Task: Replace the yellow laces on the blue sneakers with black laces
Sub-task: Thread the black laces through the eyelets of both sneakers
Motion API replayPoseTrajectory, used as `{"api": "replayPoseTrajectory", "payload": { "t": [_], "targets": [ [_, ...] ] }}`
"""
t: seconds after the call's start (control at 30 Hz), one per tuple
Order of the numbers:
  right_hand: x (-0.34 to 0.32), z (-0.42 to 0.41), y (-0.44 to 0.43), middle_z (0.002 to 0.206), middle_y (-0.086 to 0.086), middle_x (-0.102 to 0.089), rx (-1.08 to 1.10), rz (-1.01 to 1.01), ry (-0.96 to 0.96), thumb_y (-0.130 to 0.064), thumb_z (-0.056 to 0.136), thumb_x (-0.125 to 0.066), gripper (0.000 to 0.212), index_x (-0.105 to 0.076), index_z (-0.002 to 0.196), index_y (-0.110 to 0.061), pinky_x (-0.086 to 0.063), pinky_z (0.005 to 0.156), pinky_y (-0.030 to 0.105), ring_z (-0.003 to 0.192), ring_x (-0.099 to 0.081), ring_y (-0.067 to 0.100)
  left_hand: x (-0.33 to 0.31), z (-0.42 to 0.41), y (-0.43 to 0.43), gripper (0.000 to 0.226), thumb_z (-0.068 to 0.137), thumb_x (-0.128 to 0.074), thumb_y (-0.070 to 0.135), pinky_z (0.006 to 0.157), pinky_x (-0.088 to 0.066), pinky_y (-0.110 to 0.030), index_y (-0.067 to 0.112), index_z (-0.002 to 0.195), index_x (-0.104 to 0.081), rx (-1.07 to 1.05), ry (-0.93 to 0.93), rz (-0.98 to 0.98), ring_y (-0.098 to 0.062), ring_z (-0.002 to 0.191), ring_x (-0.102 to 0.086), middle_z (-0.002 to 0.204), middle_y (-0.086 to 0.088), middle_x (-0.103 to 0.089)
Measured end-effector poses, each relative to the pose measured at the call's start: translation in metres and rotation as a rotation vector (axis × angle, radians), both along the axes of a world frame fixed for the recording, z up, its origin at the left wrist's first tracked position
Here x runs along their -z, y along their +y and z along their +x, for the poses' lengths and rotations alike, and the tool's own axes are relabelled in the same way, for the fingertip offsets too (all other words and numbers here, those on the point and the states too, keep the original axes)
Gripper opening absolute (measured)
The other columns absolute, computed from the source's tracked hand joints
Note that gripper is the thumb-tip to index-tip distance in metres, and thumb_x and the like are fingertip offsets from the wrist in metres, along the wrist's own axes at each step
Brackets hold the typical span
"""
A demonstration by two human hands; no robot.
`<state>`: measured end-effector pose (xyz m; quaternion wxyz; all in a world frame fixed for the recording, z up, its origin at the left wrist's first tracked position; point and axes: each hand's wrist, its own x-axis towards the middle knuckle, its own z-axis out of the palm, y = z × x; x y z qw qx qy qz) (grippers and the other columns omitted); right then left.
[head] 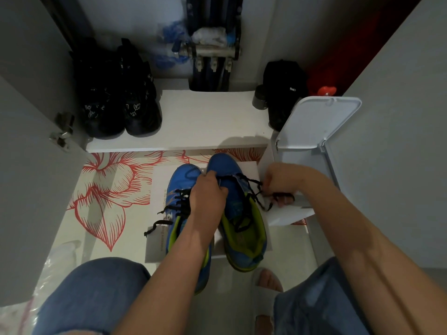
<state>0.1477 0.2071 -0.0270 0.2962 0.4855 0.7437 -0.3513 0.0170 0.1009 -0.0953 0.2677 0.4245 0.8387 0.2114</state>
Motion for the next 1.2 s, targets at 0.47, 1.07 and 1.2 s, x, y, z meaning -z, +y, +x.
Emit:
{"api": "replayPoseTrajectory", "payload": {
  "t": [0.47, 1.07, 1.2],
  "targets": [
    [0.055, -0.02, 0.003, 0.125, 0.016, -0.057, -0.059, 0.449, 0.14, 0.005, 0.092, -0.045, 0.037, -0.056, 0.125, -0.003, -0.044, 0.092, 0.031, 0.113, -0.056, 0.026, -0.003, -0.003, 0.001, 0.03, 0.088, -0.053, 0.012, 0.073, -0.045, -0.031, 0.005, 0.117, -0.057, 0.054, 0.03, -0.026, -0.025, 0.096, -0.06, 0.109, -0.013, -0.062],
    [0.002, -0.029, 0.014, 0.065, -0.009, -0.056, 0.341, 0.334, 0.6, -0.01, 0.076, -0.065, 0.014, -0.061, 0.065, -0.019, -0.045, 0.067, 0.022, 0.066, -0.053, 0.008, -0.005, -0.001, 0.003, 0.036, 0.091, -0.051, 0.015, 0.082, -0.046, -0.033, 0.008, 0.127, -0.053, 0.1, 0.047, -0.011, -0.026, 0.106, -0.058, 0.12, -0.012, -0.059],
    [-0.015, -0.027, 0.013, 0.066, 0.005, -0.056, 0.606, 0.064, 0.783, 0.001, 0.078, -0.065, 0.033, -0.057, 0.108, -0.01, -0.046, 0.043, 0.023, 0.036, -0.045, 0.007, -0.005, -0.001, 0.002, 0.04, 0.092, -0.05, 0.015, 0.083, -0.046, -0.033, 0.009, 0.131, -0.048, 0.103, 0.066, -0.027, -0.026, 0.109, -0.056, 0.124, -0.012, -0.056]
  ]
}}
